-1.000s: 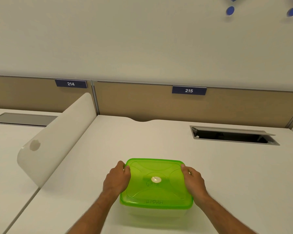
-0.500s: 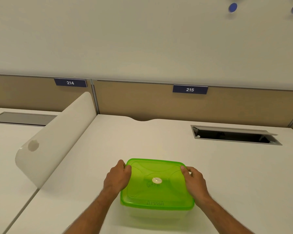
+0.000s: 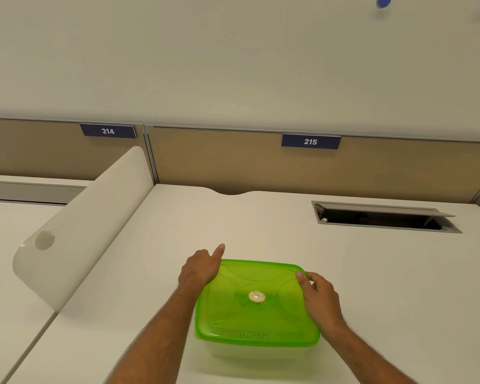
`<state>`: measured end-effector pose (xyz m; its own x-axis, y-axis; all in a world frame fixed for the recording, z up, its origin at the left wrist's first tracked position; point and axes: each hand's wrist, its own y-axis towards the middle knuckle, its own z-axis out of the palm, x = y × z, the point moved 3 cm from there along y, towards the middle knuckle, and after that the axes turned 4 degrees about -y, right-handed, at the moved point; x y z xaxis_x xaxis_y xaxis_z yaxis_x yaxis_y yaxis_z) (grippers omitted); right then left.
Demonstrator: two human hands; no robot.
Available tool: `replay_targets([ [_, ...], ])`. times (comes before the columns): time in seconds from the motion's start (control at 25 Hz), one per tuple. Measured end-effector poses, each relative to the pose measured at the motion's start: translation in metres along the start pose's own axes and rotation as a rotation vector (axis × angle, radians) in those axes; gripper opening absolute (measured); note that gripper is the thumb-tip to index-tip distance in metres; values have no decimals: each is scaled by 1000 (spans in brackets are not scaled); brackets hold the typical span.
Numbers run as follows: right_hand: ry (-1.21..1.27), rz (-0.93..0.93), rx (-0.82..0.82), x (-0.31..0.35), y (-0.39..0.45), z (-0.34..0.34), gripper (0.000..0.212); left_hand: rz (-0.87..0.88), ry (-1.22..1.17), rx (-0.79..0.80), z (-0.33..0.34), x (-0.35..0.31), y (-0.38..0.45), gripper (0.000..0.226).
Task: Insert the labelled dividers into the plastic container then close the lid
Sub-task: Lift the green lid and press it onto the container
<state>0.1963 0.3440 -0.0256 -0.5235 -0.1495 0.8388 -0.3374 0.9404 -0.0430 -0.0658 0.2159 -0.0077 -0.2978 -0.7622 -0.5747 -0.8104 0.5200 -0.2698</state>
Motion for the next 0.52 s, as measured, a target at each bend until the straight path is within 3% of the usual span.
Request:
replay_targets([
  [0.24,-2,-15,-11,-1,1,1,36,50,-22,78,7,3,15,38],
  [0.52,-14,-26,-21,1,0,0,34,30,-97,48,5,0,18,31],
])
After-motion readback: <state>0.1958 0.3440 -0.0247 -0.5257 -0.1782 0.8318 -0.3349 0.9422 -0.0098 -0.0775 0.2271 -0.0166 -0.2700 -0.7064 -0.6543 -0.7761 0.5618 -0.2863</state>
